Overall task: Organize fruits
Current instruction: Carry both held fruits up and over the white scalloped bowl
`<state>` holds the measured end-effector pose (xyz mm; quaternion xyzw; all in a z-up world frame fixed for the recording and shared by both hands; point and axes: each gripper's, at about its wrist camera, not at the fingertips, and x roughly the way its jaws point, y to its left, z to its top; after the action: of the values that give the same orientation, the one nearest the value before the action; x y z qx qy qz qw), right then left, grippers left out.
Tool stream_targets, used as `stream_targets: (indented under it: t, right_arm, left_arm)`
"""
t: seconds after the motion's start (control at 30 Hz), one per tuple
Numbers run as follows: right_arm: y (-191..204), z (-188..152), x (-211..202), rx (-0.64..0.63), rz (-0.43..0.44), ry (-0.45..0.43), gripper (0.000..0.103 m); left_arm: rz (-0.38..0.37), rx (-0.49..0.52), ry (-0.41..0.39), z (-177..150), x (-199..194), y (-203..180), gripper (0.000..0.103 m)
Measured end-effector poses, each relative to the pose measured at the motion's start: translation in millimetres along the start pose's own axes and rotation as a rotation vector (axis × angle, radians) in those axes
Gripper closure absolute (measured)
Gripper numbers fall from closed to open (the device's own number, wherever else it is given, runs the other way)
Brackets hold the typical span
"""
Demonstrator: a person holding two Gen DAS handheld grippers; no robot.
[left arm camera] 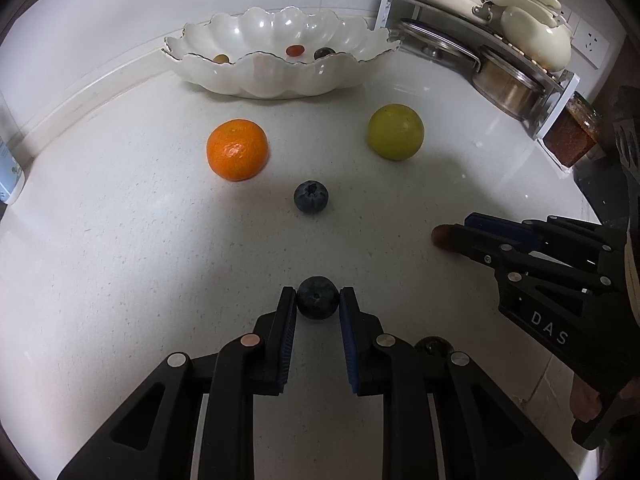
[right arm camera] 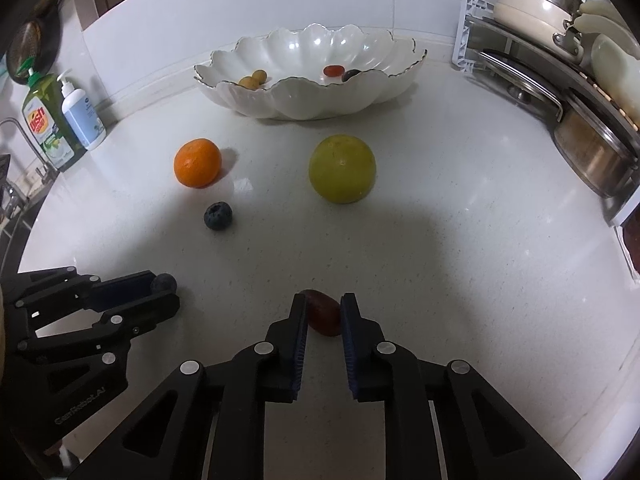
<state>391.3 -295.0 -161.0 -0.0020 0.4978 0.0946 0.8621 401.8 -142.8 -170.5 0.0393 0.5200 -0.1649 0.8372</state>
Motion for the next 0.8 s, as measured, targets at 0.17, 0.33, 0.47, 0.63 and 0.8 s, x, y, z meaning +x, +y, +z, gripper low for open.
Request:
stream_targets:
  t: [0.17, 0.33, 0.47, 0.63, 0.8]
  right_arm:
    - [1, 2, 2, -0.024, -0.006, -0.002, 0.083]
    - [2, 3, 11, -0.038, 0.007, 0.038, 0.064]
    - [-1, 2, 15, -0.019, 0.020, 0.040, 0.064]
    - [2, 2, 16, -0.031, 0.014, 0.028, 0.072]
    - [2, 3, 16, -0.029, 0.018, 0.021, 0.080]
  left_arm:
    - [0.007, -0.004, -0.011, -2, -4, 2, 0.080]
    - [0.009, -0.013, -0.015, -2, -5, 2, 0.080]
    - [0.017, -0.022, -0.018, -2, -6, 3, 0.080]
    - [0.021, -0.026, -0.018, 0, -4, 3, 0.080]
    - [0.023, -0.026, -0.021, 1, -4, 4, 0.080]
